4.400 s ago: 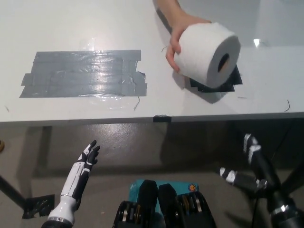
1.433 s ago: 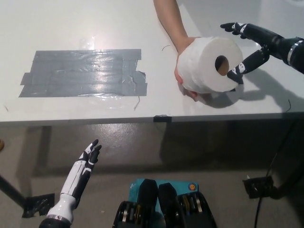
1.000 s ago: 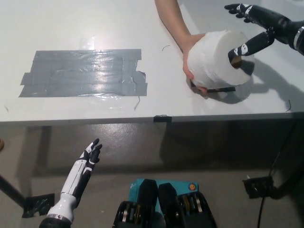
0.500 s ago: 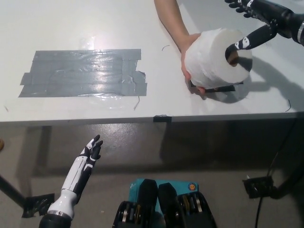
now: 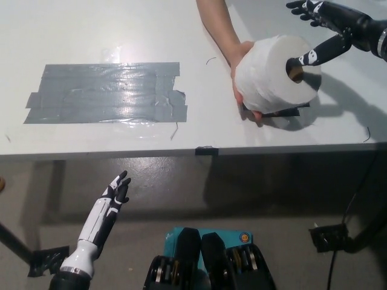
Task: A person hands over a roll of toilet paper to the robot , and the robot inserts its right thumb into the hole in the centre to grab the roll, and then places it on the balck area on the desk.
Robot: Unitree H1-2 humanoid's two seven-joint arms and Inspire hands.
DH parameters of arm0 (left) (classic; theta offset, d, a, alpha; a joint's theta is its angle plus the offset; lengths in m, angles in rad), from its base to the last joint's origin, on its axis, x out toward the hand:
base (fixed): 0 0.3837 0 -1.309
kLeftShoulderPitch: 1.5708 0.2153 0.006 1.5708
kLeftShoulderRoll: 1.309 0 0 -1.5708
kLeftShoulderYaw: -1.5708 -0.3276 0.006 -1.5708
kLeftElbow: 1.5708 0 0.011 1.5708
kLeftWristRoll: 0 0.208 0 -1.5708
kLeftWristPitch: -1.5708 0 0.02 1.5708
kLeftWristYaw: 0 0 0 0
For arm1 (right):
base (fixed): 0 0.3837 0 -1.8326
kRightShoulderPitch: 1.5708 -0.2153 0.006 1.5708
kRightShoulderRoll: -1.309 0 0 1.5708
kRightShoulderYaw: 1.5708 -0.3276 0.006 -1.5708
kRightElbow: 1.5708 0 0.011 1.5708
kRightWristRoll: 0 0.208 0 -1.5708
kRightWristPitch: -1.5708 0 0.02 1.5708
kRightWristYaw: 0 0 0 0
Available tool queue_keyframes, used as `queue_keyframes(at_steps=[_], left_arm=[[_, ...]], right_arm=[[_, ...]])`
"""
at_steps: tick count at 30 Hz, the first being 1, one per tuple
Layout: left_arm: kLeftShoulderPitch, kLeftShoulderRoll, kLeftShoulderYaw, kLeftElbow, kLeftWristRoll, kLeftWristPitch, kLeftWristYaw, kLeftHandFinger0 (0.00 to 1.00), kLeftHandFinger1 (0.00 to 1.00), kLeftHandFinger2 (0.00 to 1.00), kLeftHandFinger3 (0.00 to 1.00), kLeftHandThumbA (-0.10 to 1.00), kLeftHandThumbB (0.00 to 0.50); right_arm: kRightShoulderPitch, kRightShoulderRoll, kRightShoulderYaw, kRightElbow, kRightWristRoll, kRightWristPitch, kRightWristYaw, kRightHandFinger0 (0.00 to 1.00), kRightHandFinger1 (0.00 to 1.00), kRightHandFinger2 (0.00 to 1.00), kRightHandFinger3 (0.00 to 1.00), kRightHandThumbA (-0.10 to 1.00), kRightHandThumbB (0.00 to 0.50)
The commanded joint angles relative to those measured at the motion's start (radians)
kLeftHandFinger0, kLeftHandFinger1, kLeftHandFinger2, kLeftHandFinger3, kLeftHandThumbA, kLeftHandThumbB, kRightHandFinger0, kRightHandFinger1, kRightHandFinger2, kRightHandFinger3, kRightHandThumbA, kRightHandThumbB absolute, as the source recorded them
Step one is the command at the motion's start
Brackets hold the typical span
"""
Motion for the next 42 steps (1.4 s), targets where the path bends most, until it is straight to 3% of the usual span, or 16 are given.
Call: queue_keyframes(at_steps=[1,11,17,28,33,42], left_arm=[[-0.017,0.017,-0.004,-0.028,0.005,-0.01,-0.006,0.95,1.0,1.0,1.0,1.0,0.005],[-0.022,0.018,-0.004,-0.017,0.005,-0.016,-0.005,0.92,1.0,1.0,1.0,1.0,0.0],[-0.023,0.019,-0.004,-0.02,0.009,-0.017,-0.002,0.92,1.0,1.0,1.0,1.0,0.0],[-0.024,0.019,-0.007,-0.026,0.013,-0.015,-0.004,0.92,1.0,1.0,1.0,1.0,0.0],[-0.027,0.019,-0.008,-0.027,0.012,-0.011,-0.006,0.92,1.0,1.0,1.0,1.0,0.002],[-0.035,0.02,-0.012,-0.025,0.019,-0.019,-0.003,0.91,0.98,1.0,1.0,1.0,0.01]], right_arm=[[-0.053,-0.02,0.003,-0.004,-0.004,-0.014,0.011,1.0,1.0,1.0,1.0,0.82,0.47],[-0.055,-0.025,0.013,0.02,-0.005,-0.016,0.016,1.0,1.0,1.0,1.0,0.81,0.467],[-0.061,-0.029,0.027,0.053,-0.024,-0.028,0.007,1.0,1.0,1.0,1.0,0.81,0.495],[-0.053,-0.004,0.045,0.084,-0.055,-0.087,-0.039,1.0,1.0,1.0,1.0,0.83,0.412],[-0.055,0.007,0.046,0.095,-0.066,-0.097,-0.05,1.0,1.0,1.0,1.0,0.86,0.411],[-0.104,0.037,0.048,0.188,-0.075,-0.109,-0.059,1.0,1.0,1.0,1.0,0.9,0.49]])
